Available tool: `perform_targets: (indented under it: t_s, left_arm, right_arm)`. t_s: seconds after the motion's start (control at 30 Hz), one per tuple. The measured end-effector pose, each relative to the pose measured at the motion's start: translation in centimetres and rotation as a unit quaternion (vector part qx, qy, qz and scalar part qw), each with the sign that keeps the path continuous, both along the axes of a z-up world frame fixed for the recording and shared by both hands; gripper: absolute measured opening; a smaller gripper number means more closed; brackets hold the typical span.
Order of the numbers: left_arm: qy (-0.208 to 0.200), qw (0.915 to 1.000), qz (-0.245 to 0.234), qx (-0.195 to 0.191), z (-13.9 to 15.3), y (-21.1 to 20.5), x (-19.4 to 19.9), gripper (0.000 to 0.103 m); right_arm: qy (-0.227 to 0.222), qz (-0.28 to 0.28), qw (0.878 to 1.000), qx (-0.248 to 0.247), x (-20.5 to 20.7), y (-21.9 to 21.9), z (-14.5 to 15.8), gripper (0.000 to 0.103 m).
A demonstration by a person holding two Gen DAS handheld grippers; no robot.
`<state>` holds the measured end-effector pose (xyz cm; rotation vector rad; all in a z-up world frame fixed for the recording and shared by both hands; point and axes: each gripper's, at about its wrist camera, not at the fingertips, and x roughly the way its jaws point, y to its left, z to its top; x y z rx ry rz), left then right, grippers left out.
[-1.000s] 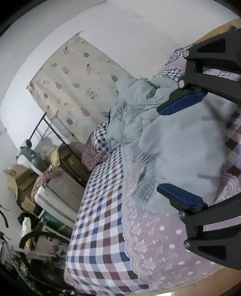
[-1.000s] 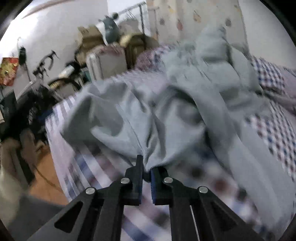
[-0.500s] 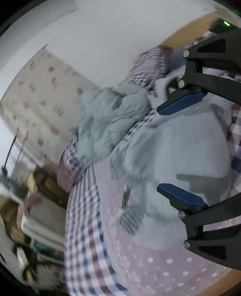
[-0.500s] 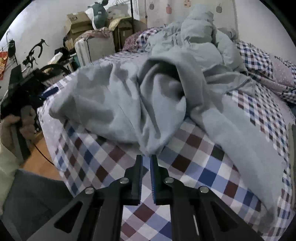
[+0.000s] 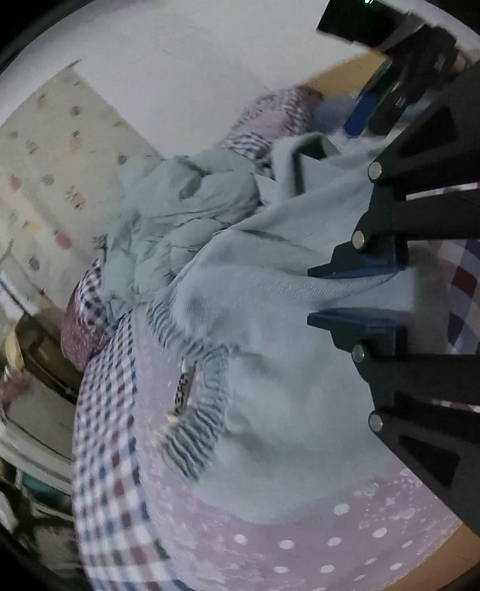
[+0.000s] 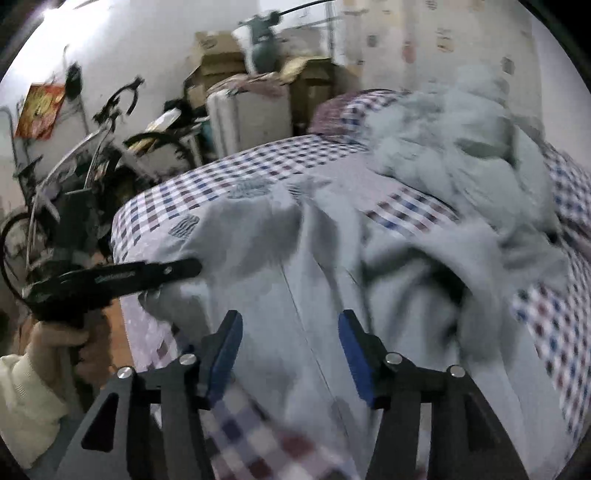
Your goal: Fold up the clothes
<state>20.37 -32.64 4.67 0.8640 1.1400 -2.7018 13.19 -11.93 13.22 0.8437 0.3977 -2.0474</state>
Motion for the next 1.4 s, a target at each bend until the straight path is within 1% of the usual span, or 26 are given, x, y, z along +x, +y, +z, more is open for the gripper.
perform_targets:
  t_s: [0.13, 0.17, 0.2, 0.23, 0.27, 0.3, 0.33, 0.43, 0.47, 0.5, 0.53, 0.57, 0.6, 0.67, 0.8, 0.87, 0.93, 1.0, 1.07, 1.13, 1.17, 1.2, 1.3, 1.4]
  left_arm:
    - [0.012, 0.9998, 0.003, 0.015, -0.1, -0.7, 0.7, 0.019]
    - [0.019, 0.9997, 0.006, 0.016, 0.1, -0.9, 1.0, 0.022]
    - [0.029, 0.9993, 0.009, 0.021, 0.4, -1.3, 1.4, 0.032]
    - [0.049, 0.9983, 0.014, 0.030, 0.6, -1.7, 2.0, 0.050]
    - [0.067, 0.9968, 0.019, 0.038, 0.8, -2.2, 2.4, 0.059]
    - [0.086, 0.9948, 0.025, 0.049, 1.0, -2.5, 2.8, 0.073]
    - [0.106, 0.9921, 0.032, 0.059, 1.2, -2.9, 3.3, 0.079]
    - [0.124, 0.9874, 0.046, 0.087, 0.9, -4.0, 3.8, 0.081]
    - [0.130, 0.9856, 0.050, 0.096, 0.9, -4.4, 4.0, 0.081]
    - [0.127, 0.9850, 0.054, 0.103, 0.6, -4.7, 4.1, 0.081]
    - [0.124, 0.9845, 0.057, 0.110, 0.4, -5.1, 4.2, 0.081]
    - [0.125, 0.9830, 0.060, 0.121, 0.2, -5.4, 4.4, 0.081]
    - [0.126, 0.9813, 0.063, 0.131, -0.1, -5.7, 4.5, 0.081]
    - [0.130, 0.9785, 0.067, 0.145, -0.3, -6.2, 5.0, 0.081]
    - [0.139, 0.9782, 0.063, 0.140, -0.1, -6.6, 5.4, 0.081]
    - [0.144, 0.9790, 0.056, 0.133, 0.2, -6.4, 5.5, 0.081]
    - [0.150, 0.9808, 0.047, 0.116, 0.9, -6.1, 5.9, 0.081]
    - [0.154, 0.9833, 0.035, 0.089, 2.0, -5.5, 6.2, 0.081]
    - [0.159, 0.9849, 0.024, 0.063, 3.0, -4.9, 6.5, 0.081]
    - [0.162, 0.9858, 0.011, 0.045, 3.5, -4.3, 6.9, 0.081]
    - [0.159, 0.9865, 0.003, 0.039, 3.6, -4.0, 6.9, 0.081]
    - [0.148, 0.9885, 0.002, 0.032, 3.5, -3.8, 6.8, 0.081]
    - [0.111, 0.9937, 0.003, 0.011, 3.1, -3.4, 6.4, 0.081]
    - [0.094, 0.9953, 0.012, 0.019, 2.5, -3.6, 6.3, 0.081]
  right_arm:
    - [-0.007, 0.016, 1.000, 0.007, -2.6, -4.9, -1.1, 0.059]
    - [-0.014, 0.018, 1.000, 0.008, -3.3, -6.0, -1.5, 0.059]
    - [-0.017, 0.021, 1.000, 0.011, -3.9, -6.9, -1.8, 0.059]
    - [-0.018, 0.023, 0.999, 0.017, -4.2, -7.7, -2.1, 0.059]
    - [-0.018, 0.026, 0.999, 0.022, -4.6, -8.5, -2.5, 0.059]
    - [-0.018, 0.029, 0.999, 0.028, -5.0, -9.3, -2.9, 0.059]
    - [-0.018, 0.030, 0.999, 0.035, -5.2, -10.0, -3.3, 0.059]
    - [-0.019, 0.034, 0.998, 0.055, -5.9, -11.9, -4.5, 0.059]
    - [-0.022, 0.035, 0.997, 0.059, -6.0, -12.2, -4.8, 0.058]
    - [-0.024, 0.036, 0.997, 0.061, -6.1, -12.5, -5.0, 0.054]
    - [-0.027, 0.037, 0.997, 0.063, -6.1, -12.7, -5.3, 0.047]
    - [-0.025, 0.037, 0.997, 0.065, -6.0, -12.8, -5.3, 0.020]
    - [-0.022, 0.037, 0.997, 0.067, -5.9, -12.8, -5.3, 0.013]
    - [-0.008, 0.039, 0.997, 0.063, -5.0, -12.7, -4.9, 0.012]
    - [0.018, 0.051, 0.998, 0.043, -1.8, -11.5, -2.9, 0.011]
    - [0.032, 0.066, 0.997, 0.037, 0.7, -10.8, -1.9, 0.010]
    - [0.044, 0.081, 0.995, 0.033, 3.3, -10.1, -1.3, 0.011]
    - [0.052, 0.095, 0.994, 0.033, 5.9, -9.6, -1.1, 0.010]
    - [0.054, 0.115, 0.991, 0.036, 8.4, -9.1, -1.4, 0.010]
    - [0.053, 0.135, 0.989, 0.041, 10.9, -8.7, -2.1, 0.010]
    - [0.052, 0.142, 0.988, 0.042, 12.1, -8.4, -2.4, 0.010]
    - [0.048, 0.145, 0.987, 0.041, 12.8, -8.2, -2.7, 0.010]
    - [0.038, 0.135, 0.990, 0.033, 13.7, -7.5, -3.2, 0.010]
    - [0.031, 0.125, 0.991, 0.030, 13.9, -7.2, -3.7, 0.010]
